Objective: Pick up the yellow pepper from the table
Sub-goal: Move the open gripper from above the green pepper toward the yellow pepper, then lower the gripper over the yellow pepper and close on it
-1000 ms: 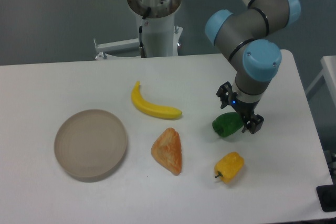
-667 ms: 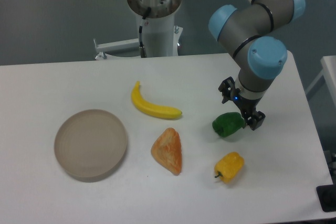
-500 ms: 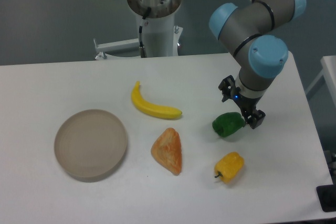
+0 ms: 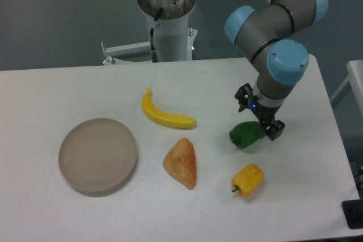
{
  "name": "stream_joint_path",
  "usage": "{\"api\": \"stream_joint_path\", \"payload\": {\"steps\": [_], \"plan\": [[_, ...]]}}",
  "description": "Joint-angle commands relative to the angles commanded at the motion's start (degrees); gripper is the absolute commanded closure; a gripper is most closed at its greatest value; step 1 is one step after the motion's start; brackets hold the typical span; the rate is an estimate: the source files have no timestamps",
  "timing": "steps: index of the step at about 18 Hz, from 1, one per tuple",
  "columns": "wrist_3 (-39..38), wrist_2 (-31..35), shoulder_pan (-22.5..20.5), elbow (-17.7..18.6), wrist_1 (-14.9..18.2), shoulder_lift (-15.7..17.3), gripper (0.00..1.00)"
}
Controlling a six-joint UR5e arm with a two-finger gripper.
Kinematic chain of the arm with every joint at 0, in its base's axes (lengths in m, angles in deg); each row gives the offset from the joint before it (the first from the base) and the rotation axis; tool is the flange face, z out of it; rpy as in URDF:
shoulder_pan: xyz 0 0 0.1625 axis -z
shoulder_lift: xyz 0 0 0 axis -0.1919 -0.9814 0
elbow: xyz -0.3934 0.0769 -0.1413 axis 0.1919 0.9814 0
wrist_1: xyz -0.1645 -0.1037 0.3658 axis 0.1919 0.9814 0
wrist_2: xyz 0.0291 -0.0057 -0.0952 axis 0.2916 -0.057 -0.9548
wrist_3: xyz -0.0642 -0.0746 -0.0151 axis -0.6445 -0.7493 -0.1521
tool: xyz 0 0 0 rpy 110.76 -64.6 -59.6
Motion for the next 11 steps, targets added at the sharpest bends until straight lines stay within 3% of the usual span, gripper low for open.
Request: {"api": "stream_joint_path", "payload": {"steps": [3, 11], "plan": [[-2.22, 0.44, 0.44, -2.81, 0.0, -2.2, 0.0], [-2.84, 0.18, 0.7, -5.19, -0.09, -4.83, 0.0]]}}
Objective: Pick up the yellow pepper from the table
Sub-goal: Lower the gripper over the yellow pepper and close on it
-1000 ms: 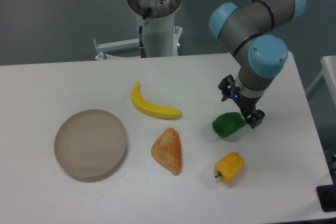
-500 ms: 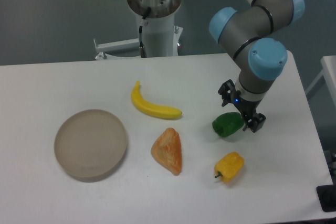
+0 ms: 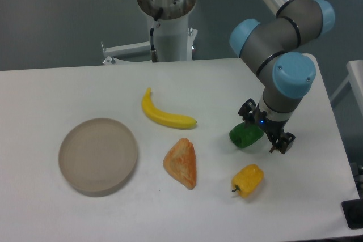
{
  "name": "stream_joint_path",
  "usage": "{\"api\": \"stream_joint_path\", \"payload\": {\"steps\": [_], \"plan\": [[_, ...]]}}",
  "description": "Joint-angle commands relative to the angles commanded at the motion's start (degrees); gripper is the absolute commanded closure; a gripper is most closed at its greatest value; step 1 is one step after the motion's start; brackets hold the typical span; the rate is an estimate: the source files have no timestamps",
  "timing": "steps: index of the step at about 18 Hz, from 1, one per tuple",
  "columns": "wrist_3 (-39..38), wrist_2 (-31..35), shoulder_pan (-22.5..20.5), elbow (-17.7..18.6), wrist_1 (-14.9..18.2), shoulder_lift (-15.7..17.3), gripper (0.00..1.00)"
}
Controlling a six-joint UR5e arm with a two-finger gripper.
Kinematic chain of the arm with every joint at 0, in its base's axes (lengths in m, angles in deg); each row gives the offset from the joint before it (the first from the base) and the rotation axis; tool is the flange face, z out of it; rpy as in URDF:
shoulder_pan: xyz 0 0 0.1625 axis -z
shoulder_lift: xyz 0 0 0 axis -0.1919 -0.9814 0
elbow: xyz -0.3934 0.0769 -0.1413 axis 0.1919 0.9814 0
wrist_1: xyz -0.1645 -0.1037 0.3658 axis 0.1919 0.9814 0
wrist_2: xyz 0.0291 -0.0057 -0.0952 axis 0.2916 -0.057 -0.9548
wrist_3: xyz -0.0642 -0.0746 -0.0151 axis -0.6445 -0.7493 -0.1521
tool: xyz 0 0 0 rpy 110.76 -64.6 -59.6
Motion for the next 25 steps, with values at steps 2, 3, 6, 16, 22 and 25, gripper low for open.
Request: {"api": "stream_joint_path", "payload": {"steps": [2, 3, 6, 16, 22, 25], "plan": [[-0.09, 0.0, 0.96, -1.58, 0.0, -1.49, 0.0], [-0.87, 0.09, 1.06, -2.81, 0.0, -2.54, 0.0], [-2.37, -0.09, 2.54, -5.97, -0.61, -5.88, 0.0], [-2.37, -0.53, 4.13, -7.3, -2.9, -10.02, 0.0], [-2.37, -0.53, 4.57, -5.2, -3.69, -10.11, 0.0], [-2.29, -0.53, 4.66, -4.75, -4.39, -10.2, 0.0]]}}
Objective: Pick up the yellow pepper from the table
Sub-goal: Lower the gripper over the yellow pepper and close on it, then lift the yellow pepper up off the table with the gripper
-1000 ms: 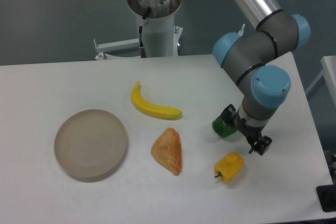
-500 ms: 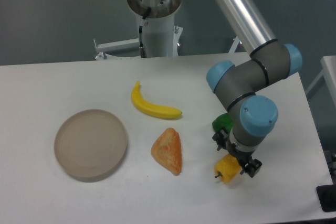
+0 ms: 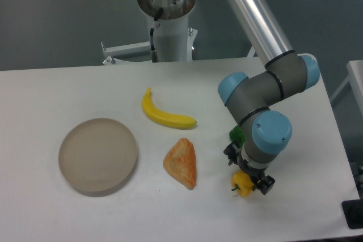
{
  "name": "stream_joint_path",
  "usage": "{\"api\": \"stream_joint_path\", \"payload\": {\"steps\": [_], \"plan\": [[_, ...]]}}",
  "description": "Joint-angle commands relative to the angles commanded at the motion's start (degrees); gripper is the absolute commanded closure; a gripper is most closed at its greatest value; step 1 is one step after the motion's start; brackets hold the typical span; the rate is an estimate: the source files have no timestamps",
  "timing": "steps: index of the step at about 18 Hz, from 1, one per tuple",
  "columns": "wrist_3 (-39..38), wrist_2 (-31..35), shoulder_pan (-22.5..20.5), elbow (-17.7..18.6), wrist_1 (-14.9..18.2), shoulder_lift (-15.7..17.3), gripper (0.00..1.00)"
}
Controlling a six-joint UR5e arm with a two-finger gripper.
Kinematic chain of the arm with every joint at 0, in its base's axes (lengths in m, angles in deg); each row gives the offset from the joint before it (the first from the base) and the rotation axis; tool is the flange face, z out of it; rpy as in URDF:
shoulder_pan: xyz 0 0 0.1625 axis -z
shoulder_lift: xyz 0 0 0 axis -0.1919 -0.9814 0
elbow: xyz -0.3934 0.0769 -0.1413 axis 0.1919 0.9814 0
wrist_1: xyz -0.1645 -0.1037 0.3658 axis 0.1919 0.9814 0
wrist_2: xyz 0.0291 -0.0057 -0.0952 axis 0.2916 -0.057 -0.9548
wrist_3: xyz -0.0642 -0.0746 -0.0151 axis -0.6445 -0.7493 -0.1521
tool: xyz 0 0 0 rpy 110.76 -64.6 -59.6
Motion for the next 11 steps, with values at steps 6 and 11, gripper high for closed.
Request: {"api": "stream_joint_path", "payload": {"steps": [6, 11], "plan": [[0.17, -0.09, 0.0, 0.18, -0.44, -0.09, 0.51], [-0.35, -0.88, -0.26, 0.61, 1.13, 2.36, 0.74]]}}
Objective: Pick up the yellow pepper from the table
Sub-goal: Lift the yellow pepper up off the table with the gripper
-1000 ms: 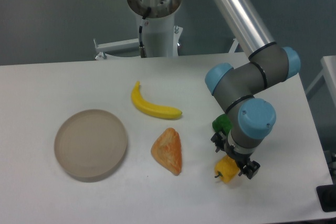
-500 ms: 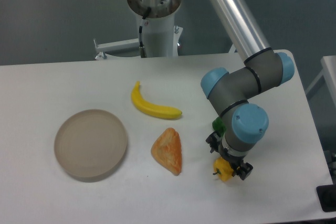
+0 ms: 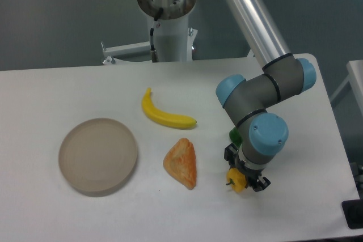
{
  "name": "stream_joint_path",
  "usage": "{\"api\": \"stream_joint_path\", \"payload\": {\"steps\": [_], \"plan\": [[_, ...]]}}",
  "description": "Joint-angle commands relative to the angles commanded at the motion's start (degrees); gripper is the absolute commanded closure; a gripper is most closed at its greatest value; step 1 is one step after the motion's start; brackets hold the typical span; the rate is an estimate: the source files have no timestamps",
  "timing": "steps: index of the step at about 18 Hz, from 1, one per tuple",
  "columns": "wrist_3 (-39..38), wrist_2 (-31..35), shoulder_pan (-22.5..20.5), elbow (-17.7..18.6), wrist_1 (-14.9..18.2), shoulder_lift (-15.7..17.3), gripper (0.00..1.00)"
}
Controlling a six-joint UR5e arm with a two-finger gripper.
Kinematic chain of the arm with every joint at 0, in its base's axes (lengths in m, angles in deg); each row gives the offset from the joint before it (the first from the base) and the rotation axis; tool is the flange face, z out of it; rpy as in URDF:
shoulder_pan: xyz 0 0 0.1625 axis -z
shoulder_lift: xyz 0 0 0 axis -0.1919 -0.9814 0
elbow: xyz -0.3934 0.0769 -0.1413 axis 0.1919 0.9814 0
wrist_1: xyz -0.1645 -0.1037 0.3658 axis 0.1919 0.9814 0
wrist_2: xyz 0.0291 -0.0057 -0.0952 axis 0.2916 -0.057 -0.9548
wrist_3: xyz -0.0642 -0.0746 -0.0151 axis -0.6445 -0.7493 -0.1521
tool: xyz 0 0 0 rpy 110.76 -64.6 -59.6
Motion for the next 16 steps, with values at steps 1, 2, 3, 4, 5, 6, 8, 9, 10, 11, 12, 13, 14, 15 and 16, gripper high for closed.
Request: {"api": "stream_joint_path", "payload": {"steps": [1, 2, 3, 4, 5, 6, 8, 9, 10, 11, 12, 13, 14, 15, 16], "plan": [[-0.09, 0.44, 0.09, 0.27, 3.32, 1.23, 0.74], [0.0, 1.23, 0.09, 0.27, 5.87, 2.29, 0.74], [0.0, 1.84, 0.0, 0.27, 8.08, 3.6, 0.74], [0.08, 1.94, -0.17, 0.27, 9.84, 4.83, 0.75], [0.26, 1.94, -0.44, 0.36, 11.6, 6.06, 0.75], [0.87, 1.94, -0.61, 0.36, 13.35, 6.95, 0.75], [1.14, 2.03, -2.19, 0.7, 16.18, 9.32, 0.75], [1.14, 2.03, -3.07, 0.79, 16.18, 9.94, 0.75], [1.14, 1.94, -3.34, 0.8, 16.1, 10.38, 0.75], [1.14, 2.03, -3.34, 0.8, 16.01, 10.82, 0.76], [1.23, 2.03, -3.43, 0.8, 15.75, 11.17, 0.79], [1.84, 2.03, -3.43, 0.8, 15.48, 11.35, 0.79], [3.41, 1.94, -3.6, 0.62, 15.39, 11.52, 0.79], [5.69, 1.94, -3.6, 0.62, 15.48, 11.79, 0.79], [8.15, 1.76, -4.04, 0.79, 15.48, 11.96, 0.78]]}}
